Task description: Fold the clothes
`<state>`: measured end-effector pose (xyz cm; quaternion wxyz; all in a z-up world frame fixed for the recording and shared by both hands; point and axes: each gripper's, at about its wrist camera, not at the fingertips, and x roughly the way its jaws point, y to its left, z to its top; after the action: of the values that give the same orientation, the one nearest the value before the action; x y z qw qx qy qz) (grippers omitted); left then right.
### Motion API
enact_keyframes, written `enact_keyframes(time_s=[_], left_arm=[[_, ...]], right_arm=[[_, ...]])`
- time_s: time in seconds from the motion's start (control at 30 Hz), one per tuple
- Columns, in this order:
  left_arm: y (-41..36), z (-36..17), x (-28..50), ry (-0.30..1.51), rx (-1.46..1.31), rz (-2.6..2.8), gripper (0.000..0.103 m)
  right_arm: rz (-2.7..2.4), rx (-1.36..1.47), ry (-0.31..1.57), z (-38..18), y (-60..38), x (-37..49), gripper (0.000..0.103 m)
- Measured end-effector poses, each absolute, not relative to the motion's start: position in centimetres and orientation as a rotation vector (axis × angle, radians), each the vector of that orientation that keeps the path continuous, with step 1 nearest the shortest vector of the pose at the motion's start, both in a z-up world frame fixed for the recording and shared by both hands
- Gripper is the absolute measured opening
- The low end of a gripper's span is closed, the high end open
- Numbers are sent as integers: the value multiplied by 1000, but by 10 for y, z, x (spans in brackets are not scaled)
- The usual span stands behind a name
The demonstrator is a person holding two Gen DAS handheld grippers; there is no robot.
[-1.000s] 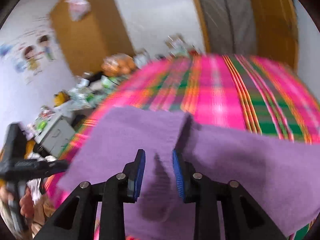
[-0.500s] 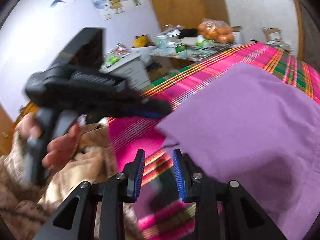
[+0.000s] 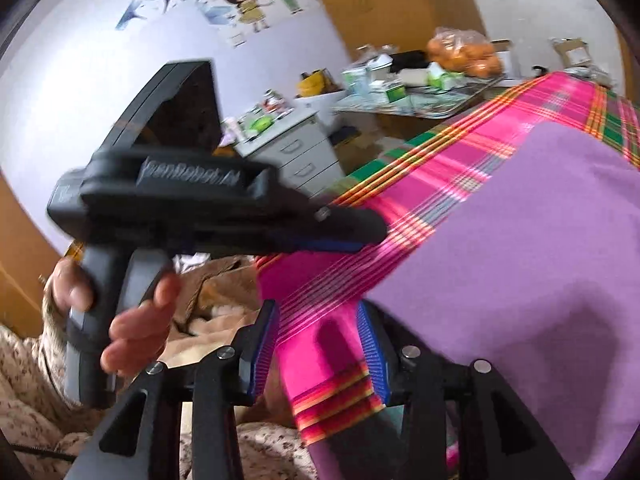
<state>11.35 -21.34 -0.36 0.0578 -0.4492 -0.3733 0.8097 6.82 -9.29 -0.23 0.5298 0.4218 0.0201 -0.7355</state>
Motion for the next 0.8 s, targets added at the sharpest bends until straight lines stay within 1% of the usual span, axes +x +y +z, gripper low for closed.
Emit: enact_keyframes(time_s=[0.13, 0.3, 0.43, 0.53, 0.63, 0.73, 0.8], left_arm=[[-208, 1, 106, -1107, -1357, 2452, 25], [-187, 17, 85, -1017, -1322, 2444, 25], [-160, 25, 68, -915, -1310, 2416, 26], [-138, 20, 60, -851, -1337, 2376, 26], [-122, 10, 55, -803, -1394, 2345, 26], [-118, 0, 56, -772, -1447, 2349, 26], [-119, 1, 57, -776, -1449, 2358, 26]], right_arm=[[-1747, 1036, 2, -1, -84, 66, 42], [-1815, 958, -120, 31, -36, 59, 42], [-2080, 929, -145, 45, 14, 48, 42], [-2279, 969, -114, 38, 41, 43, 42], [-2326, 1042, -107, 22, 53, 44, 42], [-2324, 1053, -118, 13, 61, 49, 35], [-2321, 1043, -140, 17, 66, 52, 35]])
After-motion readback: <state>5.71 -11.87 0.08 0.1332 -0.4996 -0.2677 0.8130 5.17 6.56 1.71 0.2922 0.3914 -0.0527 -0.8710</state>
